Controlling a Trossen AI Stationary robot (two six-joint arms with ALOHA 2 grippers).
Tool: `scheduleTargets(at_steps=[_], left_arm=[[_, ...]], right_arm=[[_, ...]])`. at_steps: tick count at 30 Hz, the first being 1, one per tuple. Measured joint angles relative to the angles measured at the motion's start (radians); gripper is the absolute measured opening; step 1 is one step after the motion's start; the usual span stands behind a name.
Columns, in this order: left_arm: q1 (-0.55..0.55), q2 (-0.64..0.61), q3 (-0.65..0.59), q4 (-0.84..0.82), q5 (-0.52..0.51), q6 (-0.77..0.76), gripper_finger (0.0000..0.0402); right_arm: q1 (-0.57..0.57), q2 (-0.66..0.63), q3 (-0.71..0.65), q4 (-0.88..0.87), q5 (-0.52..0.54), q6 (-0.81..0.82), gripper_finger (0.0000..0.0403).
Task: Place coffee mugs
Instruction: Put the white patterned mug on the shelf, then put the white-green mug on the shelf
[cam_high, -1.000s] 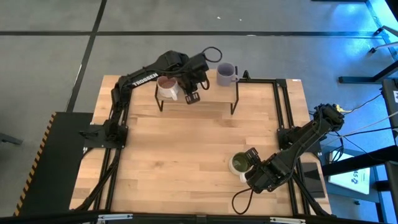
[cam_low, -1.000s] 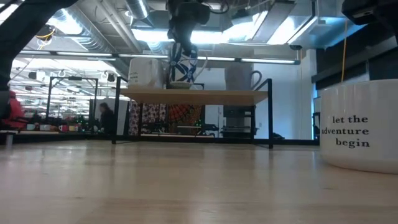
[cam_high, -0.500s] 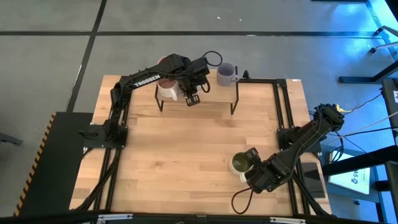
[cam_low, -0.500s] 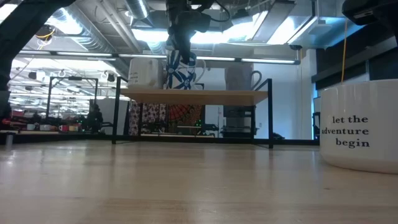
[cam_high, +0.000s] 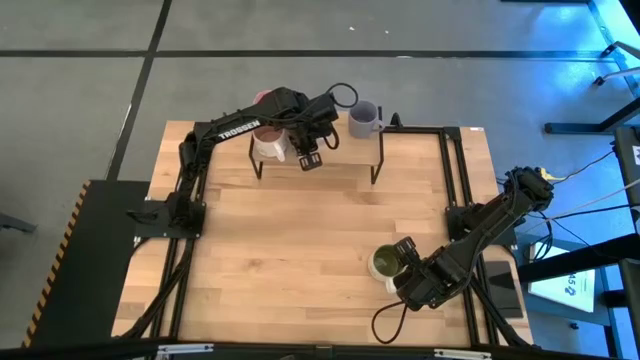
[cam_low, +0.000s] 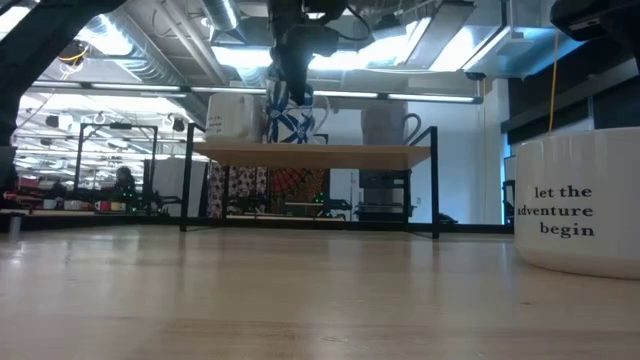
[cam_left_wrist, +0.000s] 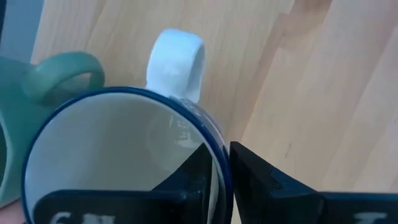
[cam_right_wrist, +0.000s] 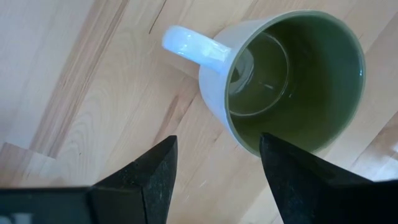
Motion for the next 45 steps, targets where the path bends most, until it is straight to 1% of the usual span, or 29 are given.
scheduleTargets(at_steps=[6,16,19,26,31,37,40,45], left_arm=[[-0.001,0.0,0.0,-0.001,-0.048,0.0,0.0059],[-0.005,0.0,0.001,-0.017,-0.074,0.001,0.0107],[-0.012,-0.002,0.001,-0.02,-0.102,0.004,0.0119],[-0.035,-0.044,0.002,-0.024,-0.154,0.028,0.0135],[-0.043,-0.094,0.003,-0.018,-0.164,0.027,0.0148],[-0.094,-0.169,0.003,0.036,-0.159,0.014,0.016],[-0.138,-0.213,0.003,0.086,-0.155,0.01,0.016],[-0.243,-0.277,0.003,0.229,-0.077,-0.023,0.0161]], right_arm=[[0.0,0.0,0.0,-0.007,-0.002,0.0,0.0218],[0.0,0.0,0.0,-0.007,-0.002,0.004,0.0218],[0.0,0.0,0.0,-0.007,-0.002,0.004,0.0218],[0.0,0.0,0.0,-0.007,-0.003,0.004,0.0218],[0.0,0.0,0.0,-0.007,-0.003,0.004,0.0218],[0.0,0.0,0.0,-0.008,-0.01,0.004,0.0218],[0.0,0.001,0.016,-0.04,-0.012,0.004,0.0218],[0.001,0.001,0.062,-0.1,-0.01,-0.018,0.0218]])
